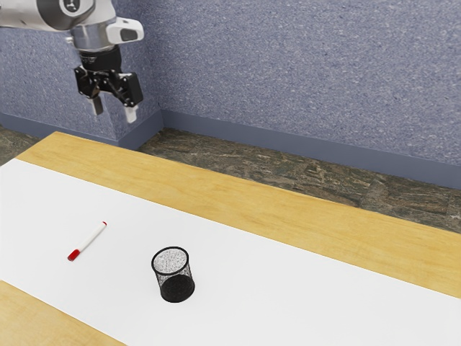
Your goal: Put the marker into the pen holder.
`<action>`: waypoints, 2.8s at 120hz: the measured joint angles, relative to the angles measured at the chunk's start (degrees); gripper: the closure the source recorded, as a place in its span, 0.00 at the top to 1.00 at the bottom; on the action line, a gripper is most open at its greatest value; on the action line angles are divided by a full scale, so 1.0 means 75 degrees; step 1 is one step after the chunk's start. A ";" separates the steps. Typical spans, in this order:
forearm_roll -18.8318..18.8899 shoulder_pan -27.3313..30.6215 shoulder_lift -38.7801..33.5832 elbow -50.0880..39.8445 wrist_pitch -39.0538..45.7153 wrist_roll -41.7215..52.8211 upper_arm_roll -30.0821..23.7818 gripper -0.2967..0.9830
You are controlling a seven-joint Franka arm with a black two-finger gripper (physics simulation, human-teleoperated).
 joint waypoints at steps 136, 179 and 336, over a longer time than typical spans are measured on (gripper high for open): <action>-0.0603 0.0045 0.1691 -0.3373 0.3970 0.0463 0.1288 0.77; 0.0030 0.0025 0.0636 -0.5676 0.6327 0.2295 0.1999 0.77; -0.1020 0.0101 0.2916 -0.3807 0.5222 0.3403 0.2157 0.63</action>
